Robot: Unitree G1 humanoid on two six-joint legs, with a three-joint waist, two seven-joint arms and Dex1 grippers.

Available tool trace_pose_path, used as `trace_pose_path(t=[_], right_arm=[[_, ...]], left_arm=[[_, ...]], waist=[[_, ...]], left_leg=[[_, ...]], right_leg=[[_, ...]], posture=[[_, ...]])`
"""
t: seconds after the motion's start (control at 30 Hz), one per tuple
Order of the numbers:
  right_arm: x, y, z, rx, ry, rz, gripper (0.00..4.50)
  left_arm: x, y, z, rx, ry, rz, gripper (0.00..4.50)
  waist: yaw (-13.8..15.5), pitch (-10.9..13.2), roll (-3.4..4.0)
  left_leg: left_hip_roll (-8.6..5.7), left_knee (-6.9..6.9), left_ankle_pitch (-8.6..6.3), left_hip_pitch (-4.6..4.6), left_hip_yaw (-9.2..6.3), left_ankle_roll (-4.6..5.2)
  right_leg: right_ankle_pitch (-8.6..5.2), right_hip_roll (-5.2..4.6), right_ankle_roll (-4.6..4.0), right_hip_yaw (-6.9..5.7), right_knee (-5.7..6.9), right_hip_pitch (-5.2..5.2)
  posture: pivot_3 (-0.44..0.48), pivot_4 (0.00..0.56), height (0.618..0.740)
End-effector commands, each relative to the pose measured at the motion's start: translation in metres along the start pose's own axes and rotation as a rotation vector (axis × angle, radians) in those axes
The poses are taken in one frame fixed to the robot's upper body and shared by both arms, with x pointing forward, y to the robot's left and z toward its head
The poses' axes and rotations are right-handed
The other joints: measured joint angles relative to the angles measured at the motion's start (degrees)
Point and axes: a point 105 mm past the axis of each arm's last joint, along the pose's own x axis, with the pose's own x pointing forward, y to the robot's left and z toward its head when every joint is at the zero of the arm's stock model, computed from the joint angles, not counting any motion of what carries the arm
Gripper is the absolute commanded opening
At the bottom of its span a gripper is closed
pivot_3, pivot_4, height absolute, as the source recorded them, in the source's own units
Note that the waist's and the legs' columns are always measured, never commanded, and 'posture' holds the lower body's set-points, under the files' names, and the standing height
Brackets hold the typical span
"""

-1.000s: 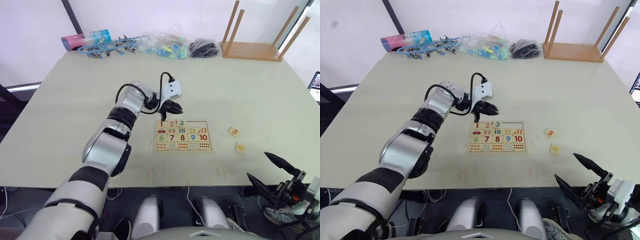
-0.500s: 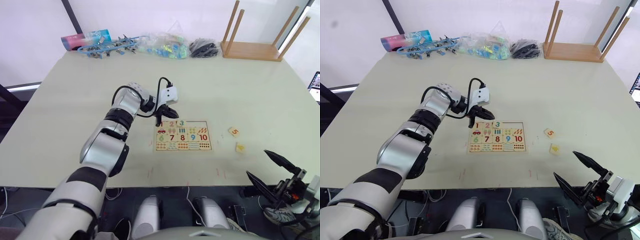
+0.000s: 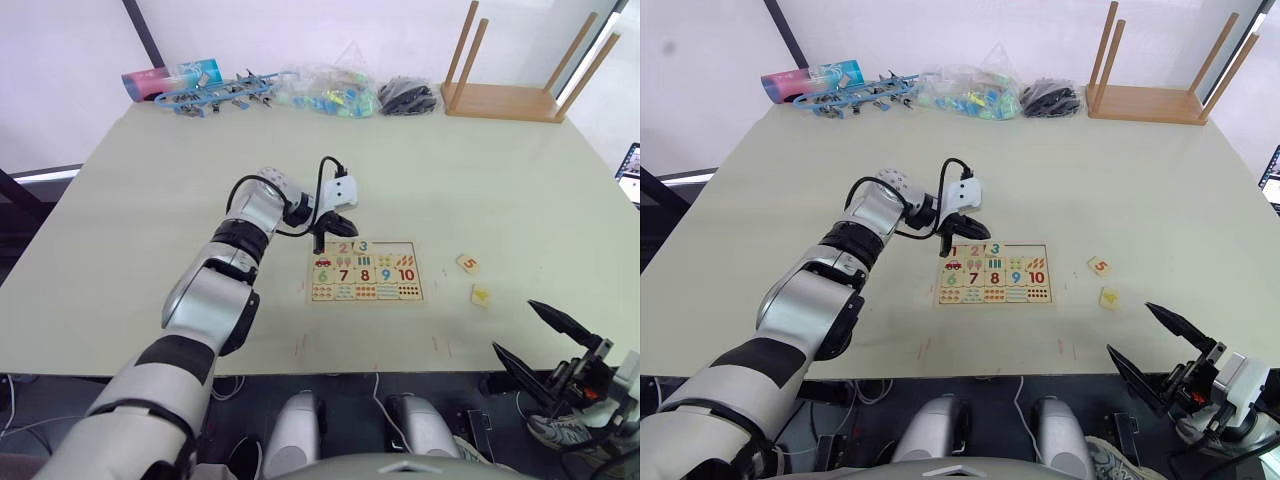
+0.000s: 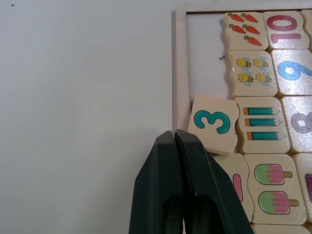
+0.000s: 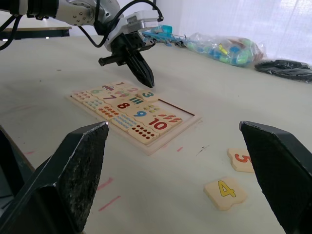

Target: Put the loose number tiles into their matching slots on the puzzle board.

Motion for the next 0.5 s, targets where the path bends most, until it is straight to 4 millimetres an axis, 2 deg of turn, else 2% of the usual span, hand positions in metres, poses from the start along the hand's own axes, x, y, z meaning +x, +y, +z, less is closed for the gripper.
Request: trace_pose_path(t=[0.03, 0.5], right_arm=[[0.0013, 0.0021, 0.0071, -0.016, -0.018, 0.006, 4.50], [0.0015, 0.0016, 0.0075, -0.018, -0.019, 0.003, 4.50]], left_arm=[[-0.0018, 0.0045, 0.0092, 0.031, -0.019, 0.020, 0.07], [0.0027, 0.0035, 0.0077, 0.046, -0.010, 0.018, 0.07]], waist=[[0.0, 0.0, 0.00], [0.0, 0.0, 0.00]], left_leg=[[0.00, 0.00, 0.00, 0.00, 0.00, 0.00], [0.00, 0.00, 0.00, 0.00, 0.00, 0.00]], right_leg=[[0.00, 0.00, 0.00, 0.00, 0.00, 0.00], [0.00, 0.00, 0.00, 0.00, 0.00, 0.00]], posture=[[0.000, 0.150, 0.740], [0.000, 0.150, 0.740]])
